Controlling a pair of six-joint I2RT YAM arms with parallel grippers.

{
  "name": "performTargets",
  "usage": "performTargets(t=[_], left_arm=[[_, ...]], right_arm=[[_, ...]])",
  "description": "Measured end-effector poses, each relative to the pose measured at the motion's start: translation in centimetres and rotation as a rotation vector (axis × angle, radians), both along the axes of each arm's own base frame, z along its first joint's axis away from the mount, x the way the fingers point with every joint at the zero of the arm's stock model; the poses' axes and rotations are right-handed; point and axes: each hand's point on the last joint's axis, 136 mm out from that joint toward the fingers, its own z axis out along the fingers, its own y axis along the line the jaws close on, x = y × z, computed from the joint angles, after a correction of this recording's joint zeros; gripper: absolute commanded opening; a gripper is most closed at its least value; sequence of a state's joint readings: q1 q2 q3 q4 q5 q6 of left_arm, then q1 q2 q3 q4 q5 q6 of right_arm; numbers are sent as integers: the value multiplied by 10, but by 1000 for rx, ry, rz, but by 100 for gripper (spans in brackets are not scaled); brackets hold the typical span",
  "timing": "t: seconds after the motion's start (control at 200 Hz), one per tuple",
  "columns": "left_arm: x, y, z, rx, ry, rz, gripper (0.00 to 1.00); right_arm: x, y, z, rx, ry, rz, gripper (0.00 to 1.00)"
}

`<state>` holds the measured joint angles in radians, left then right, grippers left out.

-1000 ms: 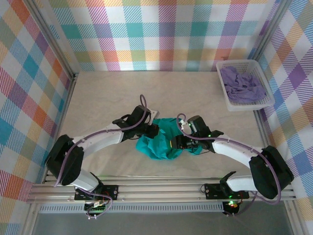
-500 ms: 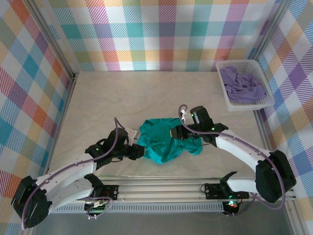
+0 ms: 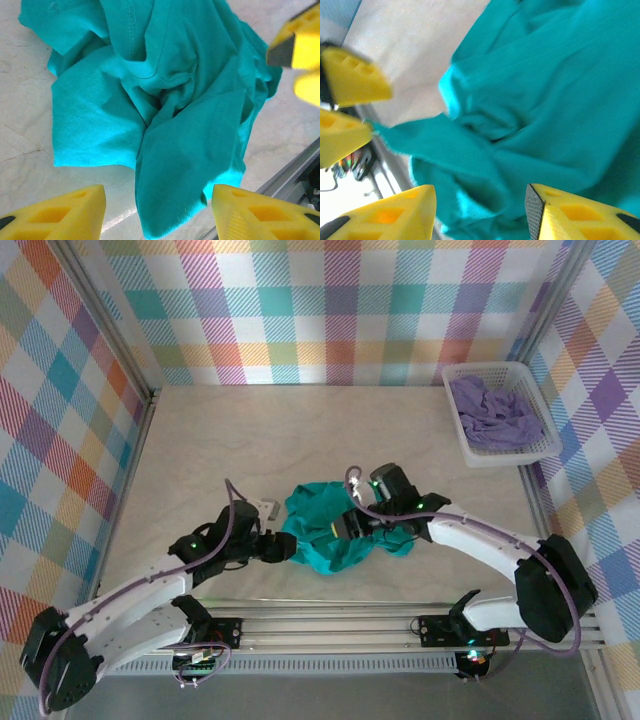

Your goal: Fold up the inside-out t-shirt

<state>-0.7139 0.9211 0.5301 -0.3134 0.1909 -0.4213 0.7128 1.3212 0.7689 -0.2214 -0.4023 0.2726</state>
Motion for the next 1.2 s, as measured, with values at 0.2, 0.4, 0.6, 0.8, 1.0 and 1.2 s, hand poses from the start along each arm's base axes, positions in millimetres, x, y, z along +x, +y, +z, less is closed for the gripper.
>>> performTargets(t=[0.2, 0.4, 0.6, 0.8, 1.0, 1.2], left_arm=[[3, -8, -18, 60, 45, -31, 56], [16, -19, -13, 63, 11, -45, 45], [29, -15, -14, 97, -24, -3, 25], [39, -4, -2, 97, -67, 96, 9], [37, 15, 29, 7, -132, 220, 6], [16, 42, 16, -26, -102, 308, 4]], right_arm=[[-38, 4, -30, -36, 88, 61, 49], [-32, 9, -38, -53, 85, 24, 29], [-24, 7, -37, -61, 45, -2, 4], [-33, 4, -15, 13, -53, 58, 0], [-59, 12, 5, 130, -125, 220, 0], [-81, 25, 24, 246, -142, 369, 0]])
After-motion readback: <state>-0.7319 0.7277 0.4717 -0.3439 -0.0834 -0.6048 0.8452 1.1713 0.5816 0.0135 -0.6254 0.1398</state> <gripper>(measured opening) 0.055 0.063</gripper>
